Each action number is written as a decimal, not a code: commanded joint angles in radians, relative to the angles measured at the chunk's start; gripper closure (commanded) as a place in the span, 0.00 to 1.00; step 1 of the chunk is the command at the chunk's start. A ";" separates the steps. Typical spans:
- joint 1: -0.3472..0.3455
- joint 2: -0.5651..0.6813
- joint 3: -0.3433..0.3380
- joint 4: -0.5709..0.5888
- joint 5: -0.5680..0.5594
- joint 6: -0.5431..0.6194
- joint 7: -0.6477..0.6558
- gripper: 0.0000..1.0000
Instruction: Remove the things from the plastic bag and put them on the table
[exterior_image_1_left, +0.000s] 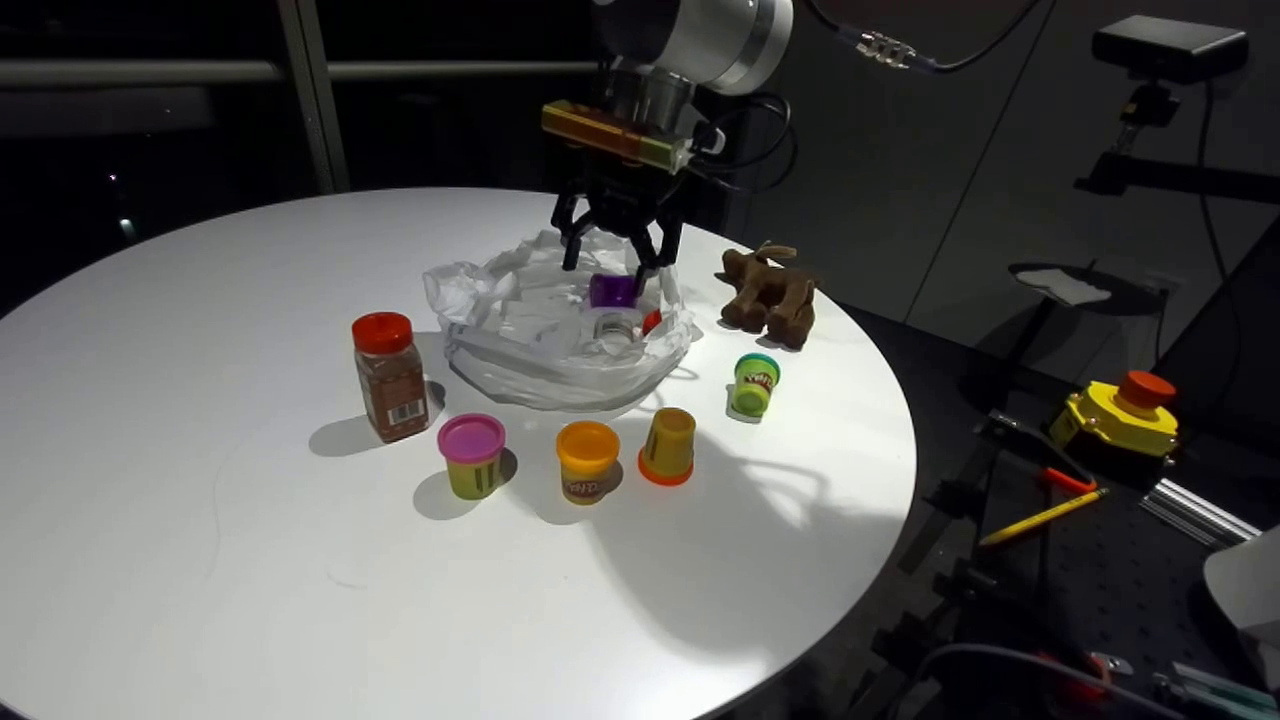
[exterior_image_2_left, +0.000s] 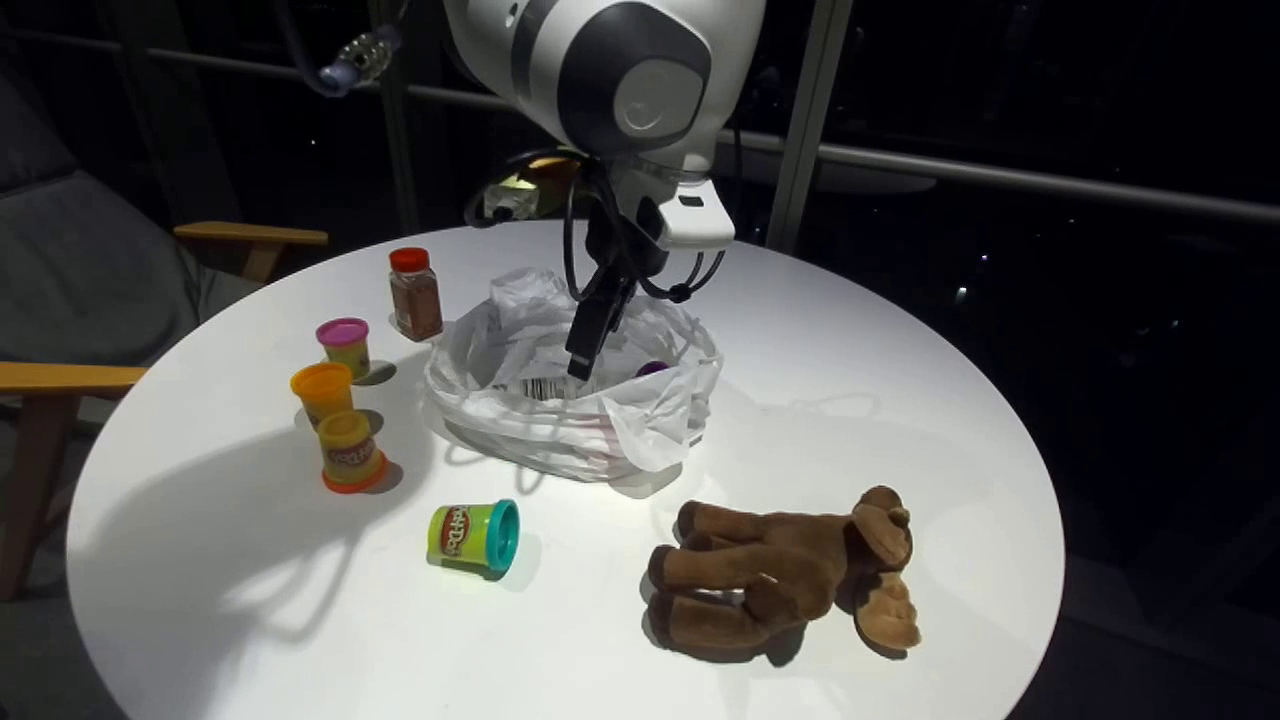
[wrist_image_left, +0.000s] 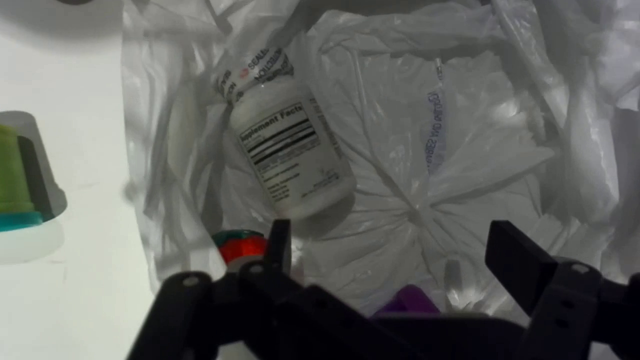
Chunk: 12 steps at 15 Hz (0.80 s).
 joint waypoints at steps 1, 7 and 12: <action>0.007 0.053 -0.034 0.089 -0.034 -0.043 0.097 0.00; -0.011 0.151 -0.051 0.196 -0.045 -0.081 0.175 0.00; -0.012 0.197 -0.063 0.258 -0.058 -0.072 0.221 0.00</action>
